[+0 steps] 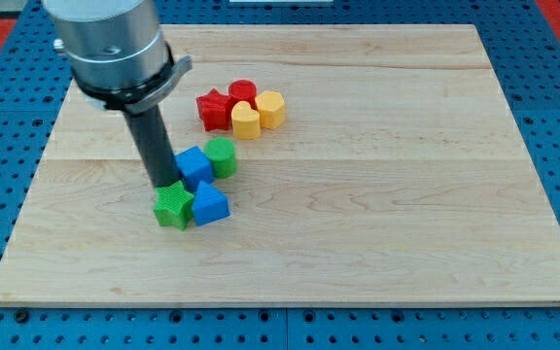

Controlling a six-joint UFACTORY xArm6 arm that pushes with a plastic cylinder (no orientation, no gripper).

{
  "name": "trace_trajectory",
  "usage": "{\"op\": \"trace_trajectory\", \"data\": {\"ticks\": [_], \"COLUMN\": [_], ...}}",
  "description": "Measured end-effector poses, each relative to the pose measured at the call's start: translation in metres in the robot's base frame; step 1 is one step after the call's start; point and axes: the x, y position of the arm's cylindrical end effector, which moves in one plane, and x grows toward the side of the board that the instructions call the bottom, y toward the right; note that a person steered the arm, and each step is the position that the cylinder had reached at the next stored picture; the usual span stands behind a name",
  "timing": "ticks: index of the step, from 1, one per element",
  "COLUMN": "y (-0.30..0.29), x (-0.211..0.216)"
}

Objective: Push the green circle and blue cube into yellow blocks

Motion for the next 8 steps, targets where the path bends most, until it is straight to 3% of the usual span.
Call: {"op": "trace_trajectory", "data": {"ticks": [6, 8], "y": [0.185, 0.113], "x": [-0.012, -0.033]}}
